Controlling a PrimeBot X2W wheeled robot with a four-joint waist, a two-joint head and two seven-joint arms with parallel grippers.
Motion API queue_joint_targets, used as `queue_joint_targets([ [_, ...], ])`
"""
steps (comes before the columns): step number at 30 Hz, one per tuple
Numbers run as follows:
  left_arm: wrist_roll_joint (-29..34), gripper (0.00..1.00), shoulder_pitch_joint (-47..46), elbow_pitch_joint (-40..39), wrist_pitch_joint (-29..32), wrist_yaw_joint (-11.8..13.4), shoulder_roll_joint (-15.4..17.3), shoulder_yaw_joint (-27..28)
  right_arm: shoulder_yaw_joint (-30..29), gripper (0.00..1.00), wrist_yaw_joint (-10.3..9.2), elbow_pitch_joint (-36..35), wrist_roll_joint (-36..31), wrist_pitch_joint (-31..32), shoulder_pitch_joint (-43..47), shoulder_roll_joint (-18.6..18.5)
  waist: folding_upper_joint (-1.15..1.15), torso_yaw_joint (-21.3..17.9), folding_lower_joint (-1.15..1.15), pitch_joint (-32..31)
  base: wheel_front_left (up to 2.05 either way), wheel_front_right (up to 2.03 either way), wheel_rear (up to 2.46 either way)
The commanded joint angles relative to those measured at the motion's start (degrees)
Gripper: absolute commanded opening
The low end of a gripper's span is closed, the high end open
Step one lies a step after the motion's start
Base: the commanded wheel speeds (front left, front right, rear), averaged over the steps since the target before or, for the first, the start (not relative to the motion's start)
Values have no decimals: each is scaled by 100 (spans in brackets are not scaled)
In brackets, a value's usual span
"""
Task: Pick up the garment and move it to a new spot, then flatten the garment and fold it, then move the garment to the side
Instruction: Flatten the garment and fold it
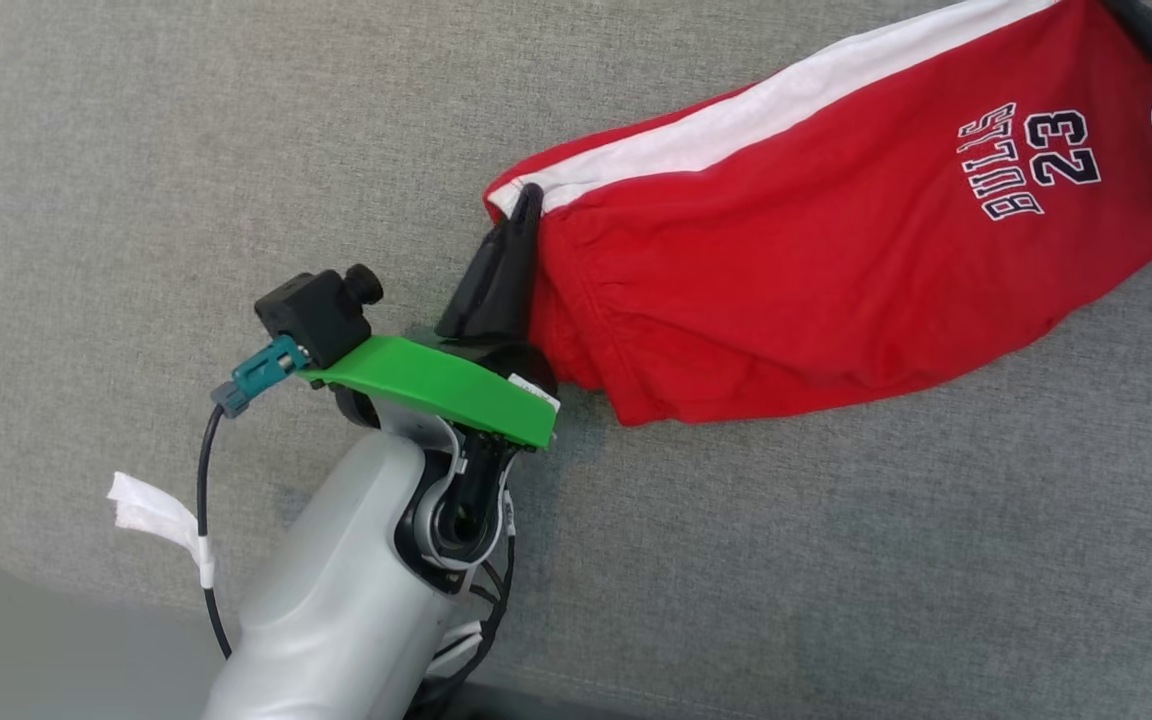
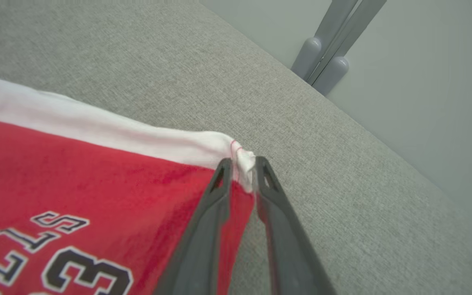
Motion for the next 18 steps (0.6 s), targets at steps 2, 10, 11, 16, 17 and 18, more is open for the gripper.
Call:
queue_joint_targets([
  [2, 181, 100, 2, 20, -14, 117, 7, 67, -85, 100, -11, 127, -38, -24, 3, 64, 0, -79, 0, -82, 0, 0, 0],
  [10, 1603, 100, 756, -708, -14, 763, 487, 289, -1329, 100, -8, 467, 555, 330, 560, 806, 0, -365, 0, -471, 0, 0, 0],
  [11, 1805, 100, 884, -848, -13, 827, 504, 350, -1461, 100, -8, 479, 541, 400, 650, 914, 0, -378, 0, -507, 0, 0, 0],
  [16, 2884, 100, 1456, -1549, -8, 964, 420, 668, -2051, 100, -8, 581, 5, 1009, 1139, 1498, 0, -331, 0, -591, 0, 0, 0],
  [17, 3068, 100, 1489, -1654, -7, 964, 403, 735, -2143, 100, -8, 610, -174, 1106, 1188, 1564, 0, -306, 0, -579, 0, 0, 0],
  [18, 3206, 100, 1584, -1735, -7, 924, 339, 785, -2254, 100, -8, 645, -426, 1235, 1273, 1644, 0, -267, 0, -562, 0, 0, 0],
])
